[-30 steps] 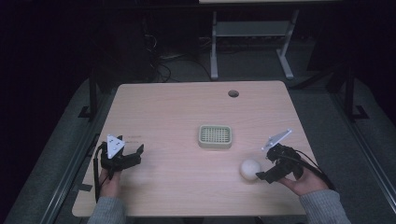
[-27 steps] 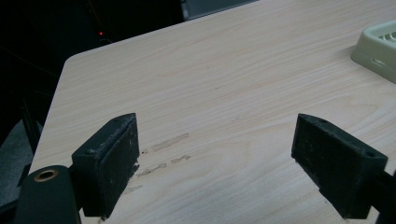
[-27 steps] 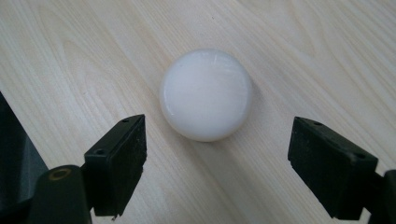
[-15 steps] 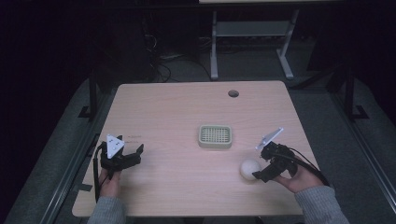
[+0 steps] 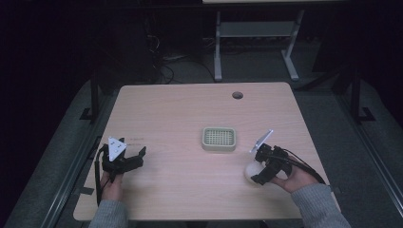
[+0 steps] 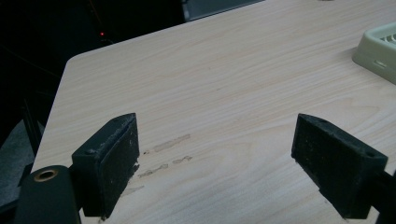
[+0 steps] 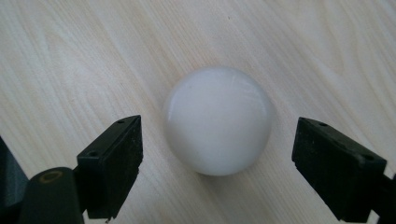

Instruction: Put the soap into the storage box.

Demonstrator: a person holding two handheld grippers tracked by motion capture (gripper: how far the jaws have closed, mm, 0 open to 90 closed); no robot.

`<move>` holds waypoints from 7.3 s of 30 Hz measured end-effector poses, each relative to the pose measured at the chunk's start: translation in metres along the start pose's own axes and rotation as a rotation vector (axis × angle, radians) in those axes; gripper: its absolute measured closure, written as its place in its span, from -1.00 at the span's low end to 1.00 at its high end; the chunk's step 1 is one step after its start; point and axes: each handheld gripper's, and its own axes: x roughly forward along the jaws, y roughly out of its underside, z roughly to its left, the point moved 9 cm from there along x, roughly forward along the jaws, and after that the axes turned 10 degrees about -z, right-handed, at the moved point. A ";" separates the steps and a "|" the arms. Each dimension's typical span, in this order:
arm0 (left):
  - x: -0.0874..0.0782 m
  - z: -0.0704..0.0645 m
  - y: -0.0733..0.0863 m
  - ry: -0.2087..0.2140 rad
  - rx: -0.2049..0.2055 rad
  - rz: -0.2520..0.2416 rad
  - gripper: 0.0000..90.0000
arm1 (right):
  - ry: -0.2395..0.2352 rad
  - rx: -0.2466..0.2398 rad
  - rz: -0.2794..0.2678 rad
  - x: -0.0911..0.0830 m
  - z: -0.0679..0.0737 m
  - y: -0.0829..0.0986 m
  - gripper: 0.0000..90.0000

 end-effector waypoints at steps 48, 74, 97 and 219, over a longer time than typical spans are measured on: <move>0.001 -0.001 0.000 0.006 -0.002 0.001 -0.67 | -0.004 -0.041 0.141 0.033 0.000 0.002 -0.54; 0.000 -0.001 0.000 0.005 0.000 0.002 -0.67 | -0.003 -0.067 0.155 0.034 0.000 0.002 -0.50; 0.001 -0.003 0.000 0.009 0.001 0.008 -0.67 | -0.032 -0.026 0.097 0.013 -0.009 -0.008 -0.50; -0.001 -0.001 -0.002 0.013 -0.011 0.007 -0.67 | -0.094 -0.073 0.114 0.037 -0.044 -0.155 -0.50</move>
